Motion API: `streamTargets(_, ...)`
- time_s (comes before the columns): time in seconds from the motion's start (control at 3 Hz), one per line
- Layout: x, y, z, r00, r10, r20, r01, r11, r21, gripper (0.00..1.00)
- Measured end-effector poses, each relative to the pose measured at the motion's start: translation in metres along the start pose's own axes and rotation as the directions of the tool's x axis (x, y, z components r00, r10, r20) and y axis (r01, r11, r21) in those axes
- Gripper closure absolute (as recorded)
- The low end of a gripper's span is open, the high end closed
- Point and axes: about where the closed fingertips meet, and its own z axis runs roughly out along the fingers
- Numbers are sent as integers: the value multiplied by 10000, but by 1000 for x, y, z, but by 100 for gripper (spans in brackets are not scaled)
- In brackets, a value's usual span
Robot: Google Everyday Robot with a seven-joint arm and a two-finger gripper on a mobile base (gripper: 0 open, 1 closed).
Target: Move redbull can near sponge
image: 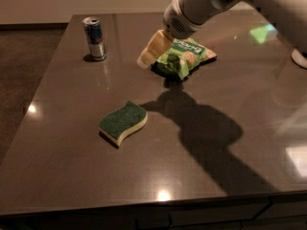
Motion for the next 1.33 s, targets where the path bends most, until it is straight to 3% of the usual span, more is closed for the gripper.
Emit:
streamTargets(0.33,-29,-3,33,9978,146,640,-145,9999,-18,0)
streamTargets(1.33,-84,-13,95,9866,480,1561,-433,9985,-332,0)
